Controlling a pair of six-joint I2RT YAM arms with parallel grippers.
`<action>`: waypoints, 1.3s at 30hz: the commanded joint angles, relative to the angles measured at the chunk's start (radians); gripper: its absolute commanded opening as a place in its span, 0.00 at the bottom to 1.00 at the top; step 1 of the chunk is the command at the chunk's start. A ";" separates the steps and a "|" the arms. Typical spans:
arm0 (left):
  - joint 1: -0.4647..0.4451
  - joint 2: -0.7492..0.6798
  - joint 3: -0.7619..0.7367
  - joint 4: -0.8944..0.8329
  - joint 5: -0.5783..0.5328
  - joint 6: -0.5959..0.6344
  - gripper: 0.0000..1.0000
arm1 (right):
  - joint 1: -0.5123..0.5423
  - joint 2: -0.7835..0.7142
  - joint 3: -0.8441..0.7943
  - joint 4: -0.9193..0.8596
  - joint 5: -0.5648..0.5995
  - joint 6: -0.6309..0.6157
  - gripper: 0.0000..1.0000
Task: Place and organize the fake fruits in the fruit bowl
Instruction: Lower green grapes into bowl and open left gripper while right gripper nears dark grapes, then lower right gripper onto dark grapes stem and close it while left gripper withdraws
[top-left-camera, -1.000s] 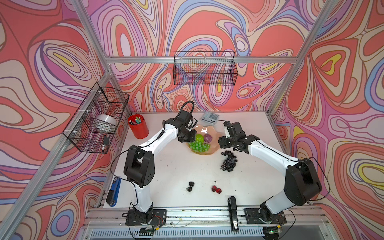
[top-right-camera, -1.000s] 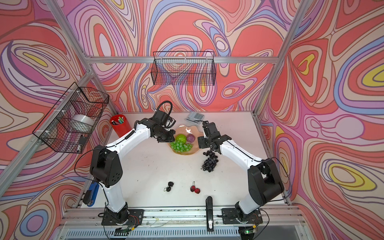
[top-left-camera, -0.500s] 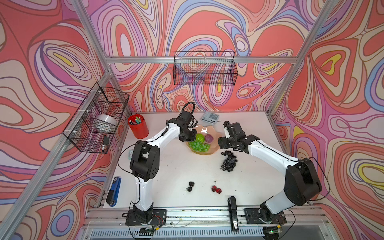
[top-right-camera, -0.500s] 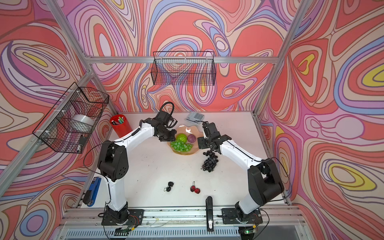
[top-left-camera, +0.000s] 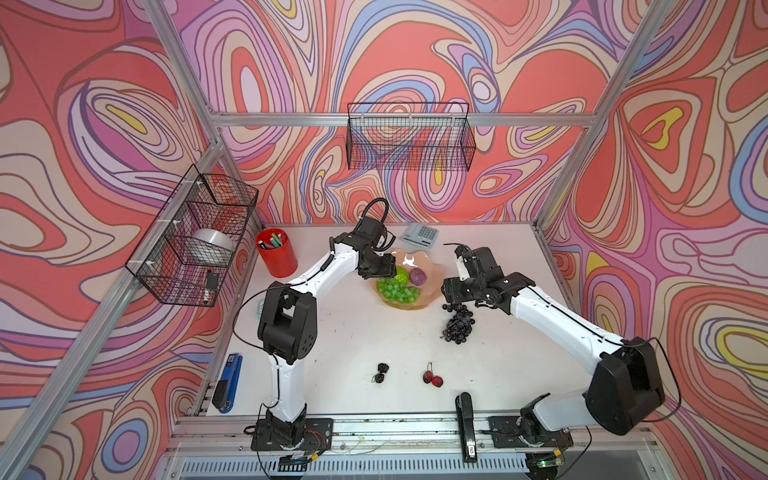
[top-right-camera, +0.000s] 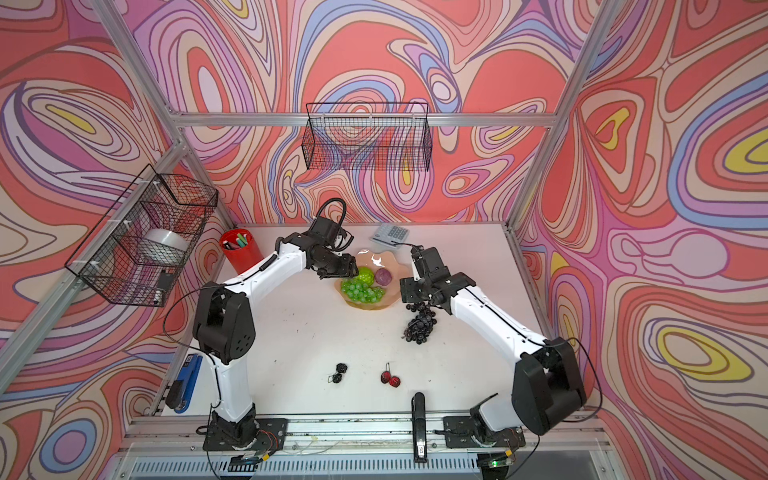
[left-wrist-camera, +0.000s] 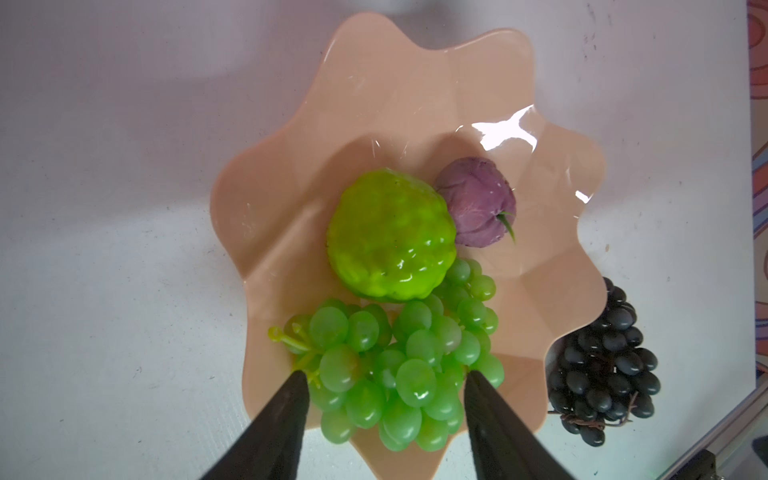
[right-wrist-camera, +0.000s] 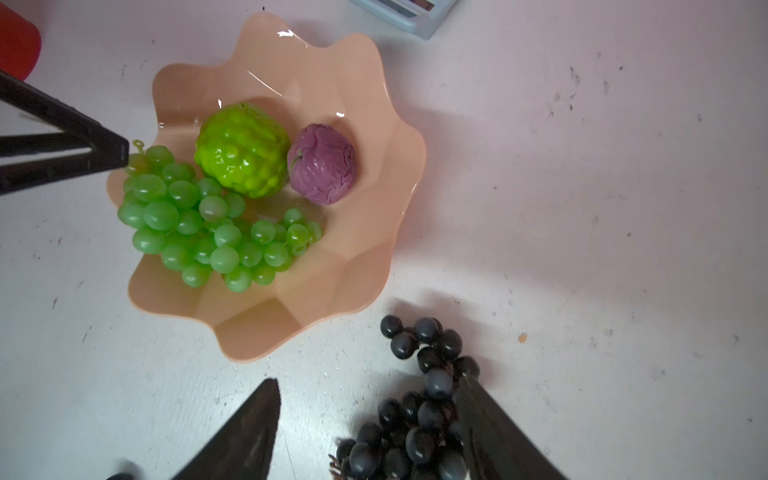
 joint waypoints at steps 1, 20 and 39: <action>0.007 -0.058 0.017 -0.033 0.002 0.028 0.70 | 0.037 -0.044 -0.042 -0.079 0.018 0.045 0.71; -0.028 -0.516 -0.371 0.031 -0.033 -0.153 0.71 | 0.404 -0.003 -0.109 -0.285 0.280 0.185 0.63; -0.028 -0.541 -0.424 0.040 -0.061 -0.152 0.71 | 0.406 0.242 0.006 -0.238 0.453 0.093 0.56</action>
